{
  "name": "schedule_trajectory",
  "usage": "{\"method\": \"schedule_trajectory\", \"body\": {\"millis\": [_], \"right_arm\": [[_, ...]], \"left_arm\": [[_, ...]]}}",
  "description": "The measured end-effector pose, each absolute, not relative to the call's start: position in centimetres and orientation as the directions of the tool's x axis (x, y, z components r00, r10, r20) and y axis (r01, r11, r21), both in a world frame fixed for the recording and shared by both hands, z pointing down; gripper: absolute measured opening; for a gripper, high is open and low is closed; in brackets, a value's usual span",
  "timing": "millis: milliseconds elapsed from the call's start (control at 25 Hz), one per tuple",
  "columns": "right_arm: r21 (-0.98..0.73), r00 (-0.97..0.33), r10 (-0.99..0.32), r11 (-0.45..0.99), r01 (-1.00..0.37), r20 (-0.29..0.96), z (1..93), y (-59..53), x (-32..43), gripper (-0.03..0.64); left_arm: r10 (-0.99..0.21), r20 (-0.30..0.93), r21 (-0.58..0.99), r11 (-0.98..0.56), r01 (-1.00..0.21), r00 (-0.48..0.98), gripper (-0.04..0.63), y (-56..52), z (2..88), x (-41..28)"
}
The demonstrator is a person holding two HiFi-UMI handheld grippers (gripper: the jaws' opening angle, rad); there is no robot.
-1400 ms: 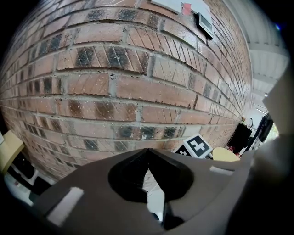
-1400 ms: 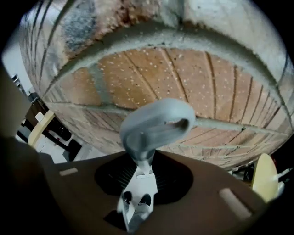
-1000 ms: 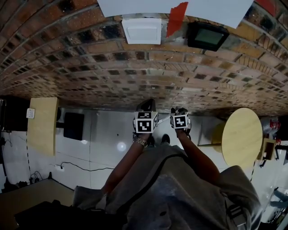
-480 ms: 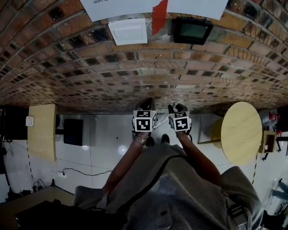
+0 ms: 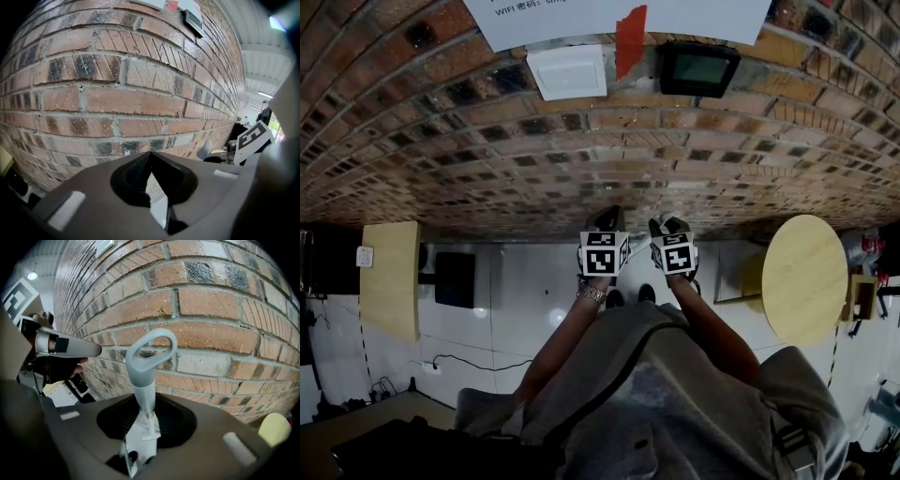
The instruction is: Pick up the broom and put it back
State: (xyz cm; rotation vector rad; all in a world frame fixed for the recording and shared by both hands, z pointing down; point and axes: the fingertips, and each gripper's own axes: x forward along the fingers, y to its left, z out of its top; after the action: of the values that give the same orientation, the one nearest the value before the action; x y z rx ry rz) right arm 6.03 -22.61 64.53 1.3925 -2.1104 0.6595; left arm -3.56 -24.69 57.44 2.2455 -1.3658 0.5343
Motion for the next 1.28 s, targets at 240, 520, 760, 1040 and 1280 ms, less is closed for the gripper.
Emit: {"method": "schedule_trajectory", "body": {"millis": [240, 520, 760, 1040, 1280], "right_arm": [[-0.126, -0.339, -0.648, 0.352, -0.927, 0.682, 66.1, -22.9, 6.0, 0.095], [-0.152, -0.348, -0.577, 0.36, -0.921, 0.739, 70.8, -23.7, 4.8, 0.098], [-0.12, -0.3, -0.496, 0.362, -0.924, 0.815, 77.4, -23.6, 4.7, 0.098], [-0.081, -0.27, -0.508, 0.363, -0.928, 0.818, 79.6, -26.4, 5.2, 0.095], [-0.104, -0.268, -0.516, 0.324, -0.94, 0.813, 79.8, -29.3, 5.4, 0.097]], "left_arm": [[-0.724, 0.549, 0.175, -0.388, -0.905, 0.417, -0.006, -24.7, 57.6, -4.1], [-0.734, 0.568, 0.168, -0.34, -0.925, 0.373, -0.006, -23.9, 58.3, -6.1], [-0.737, 0.593, 0.157, -0.289, -0.944, 0.324, -0.006, -22.9, 59.1, -7.9], [-0.731, 0.619, 0.144, -0.253, -0.957, 0.287, -0.006, -21.7, 59.9, -9.5], [-0.731, 0.623, 0.149, -0.24, -0.959, 0.28, -0.006, -21.3, 60.2, -9.9]]}}
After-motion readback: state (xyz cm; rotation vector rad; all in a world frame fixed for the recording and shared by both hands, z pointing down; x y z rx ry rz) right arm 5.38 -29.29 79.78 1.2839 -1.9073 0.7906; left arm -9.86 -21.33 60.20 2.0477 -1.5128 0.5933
